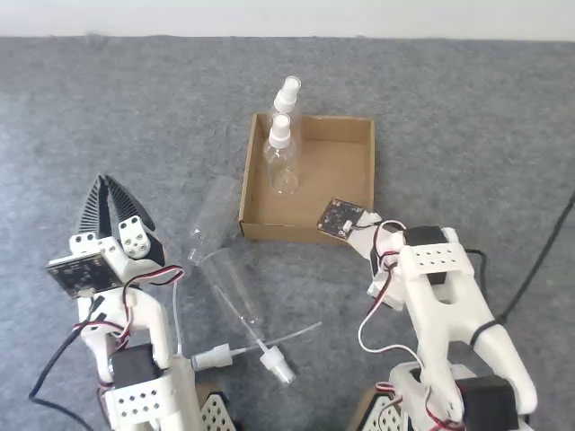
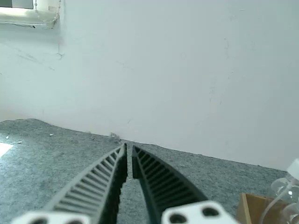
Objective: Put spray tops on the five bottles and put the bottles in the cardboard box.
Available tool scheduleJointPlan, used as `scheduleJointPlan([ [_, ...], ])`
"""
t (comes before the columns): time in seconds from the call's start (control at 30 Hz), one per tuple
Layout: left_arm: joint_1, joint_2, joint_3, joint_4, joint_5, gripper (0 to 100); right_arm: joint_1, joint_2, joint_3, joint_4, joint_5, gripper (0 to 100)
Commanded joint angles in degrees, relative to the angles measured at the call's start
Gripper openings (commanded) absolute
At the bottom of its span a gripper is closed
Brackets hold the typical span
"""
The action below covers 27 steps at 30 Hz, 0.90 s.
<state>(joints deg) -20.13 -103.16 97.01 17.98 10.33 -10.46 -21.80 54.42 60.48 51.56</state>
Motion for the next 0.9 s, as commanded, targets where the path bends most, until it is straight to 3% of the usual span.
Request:
scheduleJointPlan([
  [0.0, -0.2, -1.1, -0.5, 0.2, -0.4, 2, 2.2, 0.4, -2.1, 0.3, 5.4, 28.5],
  [0.47, -0.2, -1.1, -0.5, 0.2, -0.4, 2, 3.3, 0.4, -2.1, 0.3, 6.4, 24.5],
  [0.7, -0.2, -1.1, -0.5, 0.2, -0.4, 2, 3.2, 0.4, -2.1, 0.4, 6.2, 6.5],
  [0.87, -0.2, -1.1, -0.5, 0.2, -0.4, 2, 3.0, -0.8, -2.9, 4.2, 5.0, 5.0],
])
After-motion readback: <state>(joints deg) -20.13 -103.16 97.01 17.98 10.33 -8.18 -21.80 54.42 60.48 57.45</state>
